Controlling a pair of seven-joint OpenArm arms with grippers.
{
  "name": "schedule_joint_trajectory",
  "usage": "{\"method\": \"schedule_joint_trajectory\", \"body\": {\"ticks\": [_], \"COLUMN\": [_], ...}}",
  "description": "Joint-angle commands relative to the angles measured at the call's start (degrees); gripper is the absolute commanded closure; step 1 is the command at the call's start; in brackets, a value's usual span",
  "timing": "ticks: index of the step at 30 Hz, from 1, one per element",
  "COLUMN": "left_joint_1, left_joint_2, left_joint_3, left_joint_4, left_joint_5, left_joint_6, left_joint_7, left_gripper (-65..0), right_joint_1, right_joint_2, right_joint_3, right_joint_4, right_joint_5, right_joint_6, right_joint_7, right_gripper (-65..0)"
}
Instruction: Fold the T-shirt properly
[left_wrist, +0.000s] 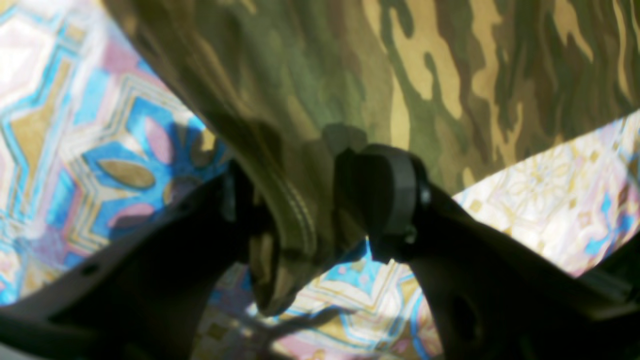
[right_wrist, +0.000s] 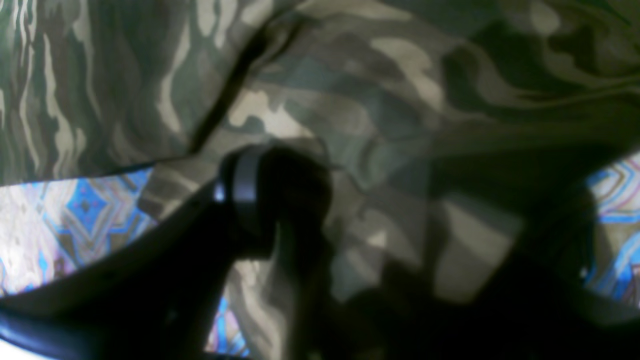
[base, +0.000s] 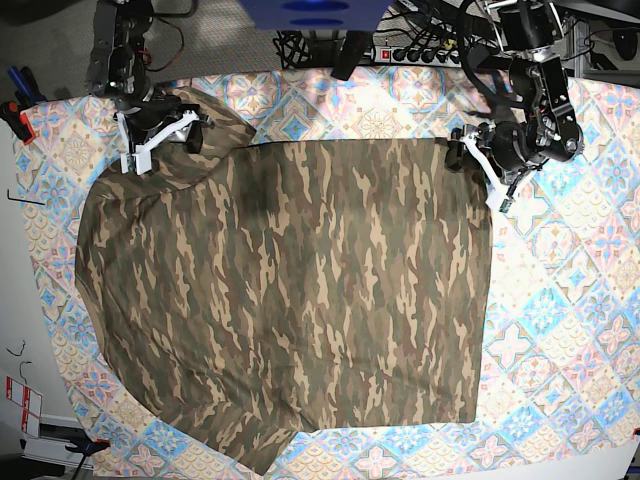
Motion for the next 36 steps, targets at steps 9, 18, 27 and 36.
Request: {"method": "schedule_joint_trajectory", "body": {"ticks": [9,18,27,36], "left_joint_1": [0.55,0.38,2.75,5.47], "left_joint_2": [0.11,4.07,7.23,6.88], "left_joint_3": [1.77,1.33,-5.08,-11.06], "left_joint_4": [-0.06,-0.06,3.02,10.66], "left_joint_5": [3.17,17.68,23.30,23.39], "left_joint_6": [-0.30,-0.30,-0.30,-0.30], "left_joint_7": [1.77,0.63,-3.95,-4.21], "left_gripper": [-27.6,0.0,0.0,0.0], "right_joint_1": [-0.81,2.44,1.21,-3.89], "right_joint_2": [-2.65,-2.65,-2.65,-2.65], "right_joint_3": [-3.61,-3.52,-2.99,2.19], "right_joint_4": [-3.72,-3.81,-2.93,8.32], "right_joint_5": [-2.44,-2.44,-2.53,-2.53], "right_joint_6": [0.52,0.43,0.34,0.34], "right_joint_7": [-16.20,-15.76,-15.76,-15.94], "right_gripper": [-26.8,-0.5,-0.9,-0.8]}}
